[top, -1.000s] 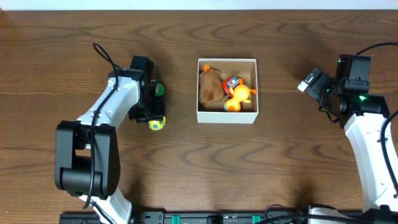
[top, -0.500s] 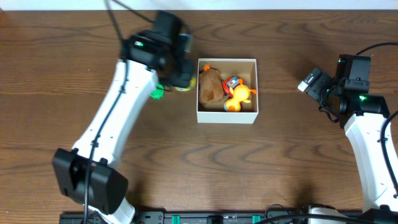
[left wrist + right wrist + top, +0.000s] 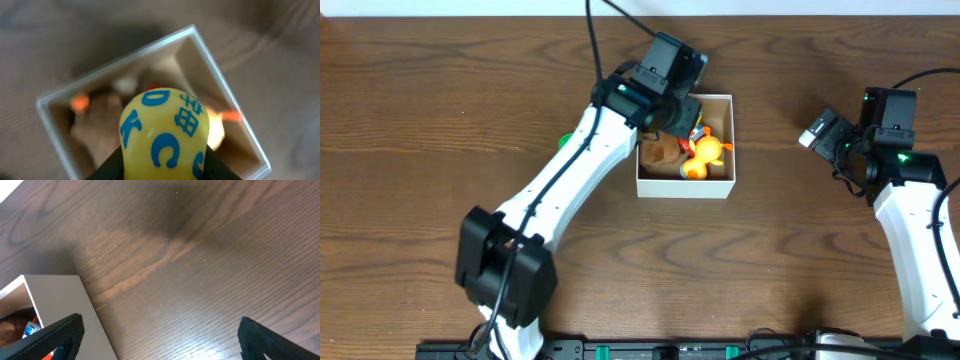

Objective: Pack container
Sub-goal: 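Lift the yellow ball with the left gripper and drop it in the box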

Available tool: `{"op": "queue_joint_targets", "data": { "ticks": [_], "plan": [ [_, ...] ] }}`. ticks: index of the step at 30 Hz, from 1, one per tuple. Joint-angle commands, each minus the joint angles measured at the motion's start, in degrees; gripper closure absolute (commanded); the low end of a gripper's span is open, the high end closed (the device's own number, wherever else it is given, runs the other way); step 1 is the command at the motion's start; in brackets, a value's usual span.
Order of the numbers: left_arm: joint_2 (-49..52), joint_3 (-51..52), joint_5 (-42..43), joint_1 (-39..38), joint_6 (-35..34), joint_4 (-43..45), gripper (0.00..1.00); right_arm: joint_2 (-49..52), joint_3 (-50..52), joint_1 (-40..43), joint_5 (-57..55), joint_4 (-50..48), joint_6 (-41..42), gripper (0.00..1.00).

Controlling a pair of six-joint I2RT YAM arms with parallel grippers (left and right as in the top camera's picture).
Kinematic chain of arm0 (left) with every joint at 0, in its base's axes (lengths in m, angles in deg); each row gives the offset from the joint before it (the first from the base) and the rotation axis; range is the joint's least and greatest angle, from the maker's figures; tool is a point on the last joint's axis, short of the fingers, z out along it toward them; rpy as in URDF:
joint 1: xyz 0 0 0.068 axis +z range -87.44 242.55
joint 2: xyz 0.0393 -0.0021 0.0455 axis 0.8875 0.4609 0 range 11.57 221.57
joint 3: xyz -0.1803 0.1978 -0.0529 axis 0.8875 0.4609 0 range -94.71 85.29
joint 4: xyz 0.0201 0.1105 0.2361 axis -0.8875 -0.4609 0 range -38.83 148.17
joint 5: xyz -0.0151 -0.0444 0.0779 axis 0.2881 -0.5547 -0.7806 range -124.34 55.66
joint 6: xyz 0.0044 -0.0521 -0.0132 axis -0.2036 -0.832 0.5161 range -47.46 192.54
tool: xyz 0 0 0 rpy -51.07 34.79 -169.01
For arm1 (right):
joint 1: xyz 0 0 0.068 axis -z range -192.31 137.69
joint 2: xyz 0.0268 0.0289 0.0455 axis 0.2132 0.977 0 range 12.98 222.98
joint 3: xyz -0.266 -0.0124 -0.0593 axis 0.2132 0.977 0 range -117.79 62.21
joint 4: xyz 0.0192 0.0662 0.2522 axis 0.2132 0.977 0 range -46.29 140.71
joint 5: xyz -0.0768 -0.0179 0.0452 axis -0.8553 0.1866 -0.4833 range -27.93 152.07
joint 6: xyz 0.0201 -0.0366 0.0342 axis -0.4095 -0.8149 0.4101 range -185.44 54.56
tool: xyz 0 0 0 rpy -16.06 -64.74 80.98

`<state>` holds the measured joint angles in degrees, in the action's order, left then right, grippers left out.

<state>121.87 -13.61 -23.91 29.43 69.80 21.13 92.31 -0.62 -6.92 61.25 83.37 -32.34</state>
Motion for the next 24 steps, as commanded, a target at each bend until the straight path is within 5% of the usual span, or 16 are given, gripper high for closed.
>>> {"op": "queue_joint_targets", "data": {
  "ticks": [1, 11, 15, 24],
  "plan": [
    [2.9, 0.3, -0.6, -0.2, 1.6, 3.6, 0.69, 0.1, -0.2, 0.2, 0.2, 0.0, 0.7, 0.01],
    [9.0, 0.3, -0.6, -2.0, 1.5, 12.7, 0.68, 0.1, -0.2, 0.2, 0.2, 0.0, 0.7, 0.01],
    [8.8, 0.2, -0.7, -2.1, 1.5, 13.1, 0.01, 0.1, -0.2, 0.2, 0.2, 0.0, 0.7, 0.01],
    [0.7, -0.8, -11.5, -0.2, 1.5, -0.2, 0.02, 0.1, -0.2, 0.2, 0.2, 0.0, 0.7, 0.01]
  ]
}}
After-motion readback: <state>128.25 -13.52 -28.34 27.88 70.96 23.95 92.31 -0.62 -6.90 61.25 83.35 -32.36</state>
